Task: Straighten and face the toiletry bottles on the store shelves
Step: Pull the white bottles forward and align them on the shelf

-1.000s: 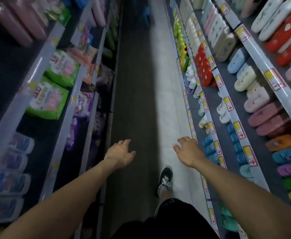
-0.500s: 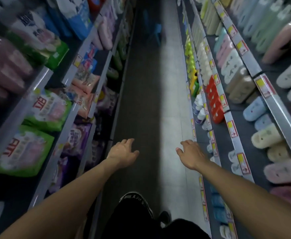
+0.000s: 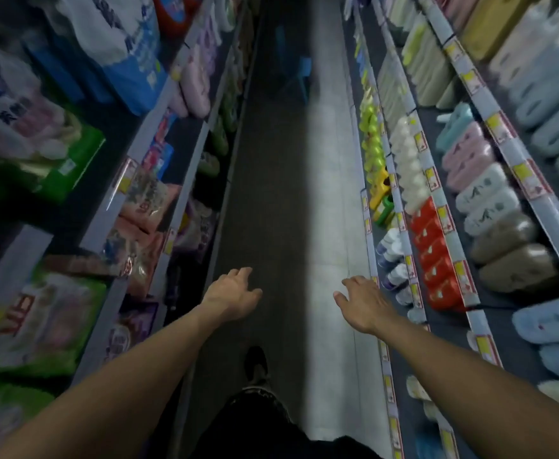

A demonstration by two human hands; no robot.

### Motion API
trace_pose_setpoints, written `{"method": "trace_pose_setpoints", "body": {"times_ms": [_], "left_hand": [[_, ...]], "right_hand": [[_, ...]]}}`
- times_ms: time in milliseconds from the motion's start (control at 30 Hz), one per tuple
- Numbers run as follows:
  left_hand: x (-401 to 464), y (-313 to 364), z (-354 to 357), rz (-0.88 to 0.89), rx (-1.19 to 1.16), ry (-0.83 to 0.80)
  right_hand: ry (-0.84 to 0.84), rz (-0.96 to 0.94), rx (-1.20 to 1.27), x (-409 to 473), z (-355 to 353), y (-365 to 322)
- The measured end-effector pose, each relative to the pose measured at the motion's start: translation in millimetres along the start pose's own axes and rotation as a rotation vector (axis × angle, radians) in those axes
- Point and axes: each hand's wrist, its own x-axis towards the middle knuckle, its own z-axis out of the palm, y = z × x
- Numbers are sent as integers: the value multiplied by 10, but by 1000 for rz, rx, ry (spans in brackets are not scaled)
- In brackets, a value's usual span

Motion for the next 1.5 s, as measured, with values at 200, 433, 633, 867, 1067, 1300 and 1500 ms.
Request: {"method": "trace_pose_setpoints", "body": {"times_ms": [200,433,633,867,1067,1300,1500], "left_hand": [[1044,-9,-853,32,-19,3],[2067,169,-1479,72,3,-34],[2945,485,-1873,55,16,-18],[4033,1053,-2473,-7,11,15],[4910,1767,-3054,-39,3,61],[5760,2267,-3598,-34,-18,55],[6583,2357,-4092,-9,-20,30]], "right_hand": [[12,14,8,1019,-578,-421],[15,61,48,1954,-1053,-493],[-11,54,84,2809,-1464,-372],[-7,3,91,4110,-2178,-19],[-4,-37,74,5194,-3022,337],[-6,-55,60,6274,-3782,626],[-2,-65,33,7124,-4243,589]]}}
